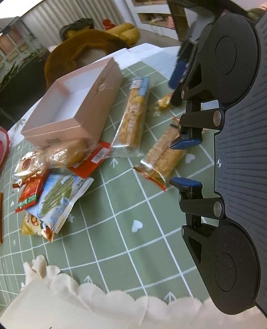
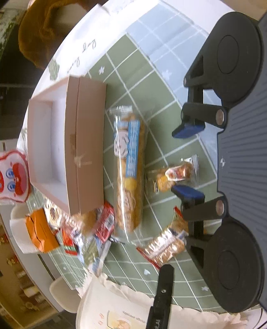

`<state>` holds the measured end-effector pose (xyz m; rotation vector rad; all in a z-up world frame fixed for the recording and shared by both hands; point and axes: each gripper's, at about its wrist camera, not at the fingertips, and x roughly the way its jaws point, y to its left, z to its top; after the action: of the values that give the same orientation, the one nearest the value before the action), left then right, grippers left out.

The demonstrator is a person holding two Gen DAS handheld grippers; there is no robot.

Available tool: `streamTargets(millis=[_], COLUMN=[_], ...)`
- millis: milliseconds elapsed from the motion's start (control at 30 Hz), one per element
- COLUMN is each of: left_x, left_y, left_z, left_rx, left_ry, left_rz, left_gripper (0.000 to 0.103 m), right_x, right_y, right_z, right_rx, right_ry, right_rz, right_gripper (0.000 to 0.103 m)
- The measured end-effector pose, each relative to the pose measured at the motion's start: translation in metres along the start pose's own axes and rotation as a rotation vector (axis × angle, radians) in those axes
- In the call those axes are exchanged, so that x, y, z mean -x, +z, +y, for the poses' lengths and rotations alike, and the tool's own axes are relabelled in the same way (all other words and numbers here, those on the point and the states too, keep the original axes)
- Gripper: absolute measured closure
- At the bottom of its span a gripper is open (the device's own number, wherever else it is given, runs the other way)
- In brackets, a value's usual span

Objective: Organize snacks
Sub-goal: 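Move both grippers over the snacks beside the pink box, then lower the left gripper onto the wrapped wafer bar and close it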

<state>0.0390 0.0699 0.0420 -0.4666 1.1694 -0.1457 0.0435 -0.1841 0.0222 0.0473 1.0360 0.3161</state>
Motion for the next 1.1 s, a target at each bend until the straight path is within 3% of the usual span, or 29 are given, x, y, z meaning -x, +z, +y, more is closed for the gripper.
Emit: streamTargets(millis=[233, 433, 733, 867, 1100], left_x=[-0.02, -0.024, -0.018, -0.012, -0.013], left_y=[0.004, 0.009, 0.005, 0.003, 0.003], left_z=[-0.018, -0.043, -0.036, -0.033, -0.029], left_rx=[0.0, -0.113, -0.109, -0.103, -0.106], left_ry=[0.003, 0.058, 0.066, 0.068, 0.082], left_rz=[-0.068, -0.119, -0.119, -0.125, -0.126], left_gripper=[0.065, 0.064, 0.064, 0.064, 0.064], right_x=[0.004, 0.004, -0.004, -0.016, -0.013], right_y=[-0.011, -0.016, 0.011, 0.019, 0.0], right_z=[-0.008, 0.001, 0.009, 0.023, 0.046], right_rx=[-0.002, 0.044, 0.069, 0.084, 0.172], right_ry=[-0.042, -0.079, -0.109, -0.084, 0.011], right_rz=[-0.016, -0.027, -0.084, -0.067, -0.037], right_gripper=[0.035, 0.033, 0.033, 0.033, 0.033])
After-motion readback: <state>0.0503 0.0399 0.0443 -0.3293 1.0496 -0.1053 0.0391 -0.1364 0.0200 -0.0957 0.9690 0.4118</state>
